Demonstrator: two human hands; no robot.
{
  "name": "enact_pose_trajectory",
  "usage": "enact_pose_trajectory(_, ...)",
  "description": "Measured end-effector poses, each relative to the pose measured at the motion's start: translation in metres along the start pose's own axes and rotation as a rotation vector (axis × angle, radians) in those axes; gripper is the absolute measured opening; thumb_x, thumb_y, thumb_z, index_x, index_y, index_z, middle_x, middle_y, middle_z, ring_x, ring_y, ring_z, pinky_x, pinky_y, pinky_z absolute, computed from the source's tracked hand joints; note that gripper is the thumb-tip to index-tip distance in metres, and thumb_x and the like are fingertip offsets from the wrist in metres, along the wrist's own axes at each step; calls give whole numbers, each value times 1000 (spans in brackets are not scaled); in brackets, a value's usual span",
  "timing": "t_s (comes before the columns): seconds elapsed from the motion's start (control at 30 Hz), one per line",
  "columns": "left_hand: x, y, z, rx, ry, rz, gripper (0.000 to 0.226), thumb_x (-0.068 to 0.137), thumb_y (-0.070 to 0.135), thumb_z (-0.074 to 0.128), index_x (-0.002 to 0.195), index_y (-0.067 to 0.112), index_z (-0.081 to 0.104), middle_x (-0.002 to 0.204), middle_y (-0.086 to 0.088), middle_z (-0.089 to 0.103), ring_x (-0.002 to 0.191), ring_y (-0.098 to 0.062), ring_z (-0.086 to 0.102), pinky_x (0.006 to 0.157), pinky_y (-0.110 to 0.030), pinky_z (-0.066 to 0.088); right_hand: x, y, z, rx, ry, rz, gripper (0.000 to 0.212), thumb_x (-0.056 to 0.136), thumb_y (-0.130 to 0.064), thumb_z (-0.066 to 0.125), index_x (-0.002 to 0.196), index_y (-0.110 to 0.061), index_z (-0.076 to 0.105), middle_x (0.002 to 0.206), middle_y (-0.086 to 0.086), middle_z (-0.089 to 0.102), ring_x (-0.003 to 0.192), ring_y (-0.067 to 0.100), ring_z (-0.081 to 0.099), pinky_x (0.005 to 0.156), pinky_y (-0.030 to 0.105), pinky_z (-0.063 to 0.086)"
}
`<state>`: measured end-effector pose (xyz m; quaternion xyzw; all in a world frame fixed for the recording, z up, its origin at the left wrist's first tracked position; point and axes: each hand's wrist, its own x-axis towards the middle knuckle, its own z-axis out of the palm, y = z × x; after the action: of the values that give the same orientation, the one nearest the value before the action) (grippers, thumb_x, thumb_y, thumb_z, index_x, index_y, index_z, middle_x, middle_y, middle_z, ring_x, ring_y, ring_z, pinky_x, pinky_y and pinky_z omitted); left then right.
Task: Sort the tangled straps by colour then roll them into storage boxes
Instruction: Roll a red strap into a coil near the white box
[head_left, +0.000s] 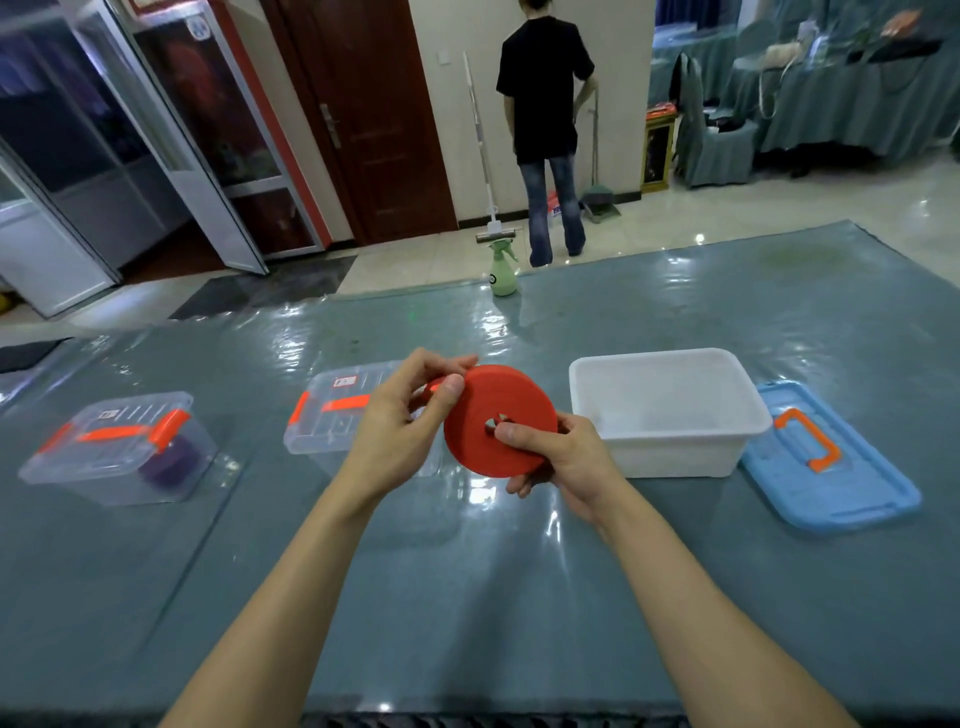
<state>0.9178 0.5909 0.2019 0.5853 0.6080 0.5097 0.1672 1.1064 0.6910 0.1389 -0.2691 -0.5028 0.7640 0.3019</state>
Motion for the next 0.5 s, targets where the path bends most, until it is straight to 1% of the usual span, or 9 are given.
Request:
enact_pose_trajectory(0.07,-6,-9,-2,-47,-27,-40,25,102,40,70,126,31,69,139,13,70,133,-11,65,104,-37,57,0,7,4,37,33,1,72,45,-54,107,97,-9,85,81,21,76,51,32,69,48,32,55)
enact_pose_trajectory(0.1,-8,-12,-1,-79,-61,-56,35,99,42,72,133,33,68,137,13,68,129,-11,66,102,-34,57,-1,10,5,52,58,0,74,44,-55,107,97,-8,85,81,21,76,51,32,69,48,32,54)
enact_pose_trajectory(0.13,-10,-16,3,-112,-102,-71,43,99,41,74,140,34,65,137,12,66,125,-12,68,101,-34,59,-2,12,5,67,88,1,77,43,-56,106,99,-8,84,82,20,76,52,31,69,48,31,54)
enact_pose_trajectory(0.2,-11,-21,12,-159,-160,-104,51,100,37,75,149,36,59,139,8,61,117,-19,73,95,-41,65,-5,15,1,103,135,12,82,41,-58,107,102,-8,84,86,20,76,52,30,67,48,31,53)
enact_pose_trajectory(0.3,-1,-25,27,-158,-175,-124,50,99,40,75,148,40,61,137,8,61,108,-30,75,85,-43,68,-7,19,-8,151,171,48,92,40,-60,107,110,-6,81,89,19,77,53,27,67,49,30,53)
enact_pose_trajectory(0.37,8,-28,35,-158,-185,-146,50,97,44,75,145,40,63,131,10,62,107,-36,73,83,-42,68,-5,22,-16,168,174,69,98,43,-61,106,117,-4,77,92,18,78,55,25,67,51,31,55)
enact_pose_trajectory(0.4,14,-30,39,-170,-187,-164,51,95,45,76,145,40,64,130,7,62,107,-39,72,85,-44,68,-3,22,-21,169,168,68,100,45,-60,106,122,-4,74,96,18,77,57,25,68,53,31,57)
enact_pose_trajectory(0.47,27,-37,49,-178,-187,-196,51,95,43,78,144,40,65,131,4,62,108,-40,73,92,-50,67,2,23,-36,130,147,48,111,49,-53,108,138,-7,62,114,20,76,66,31,74,61,35,61)
enact_pose_trajectory(0.5,32,-41,53,-170,-190,-211,50,97,39,78,145,41,65,131,5,63,107,-40,74,94,-51,67,5,25,-46,77,149,40,120,51,-47,110,150,-14,50,128,17,71,73,34,78,67,40,64)
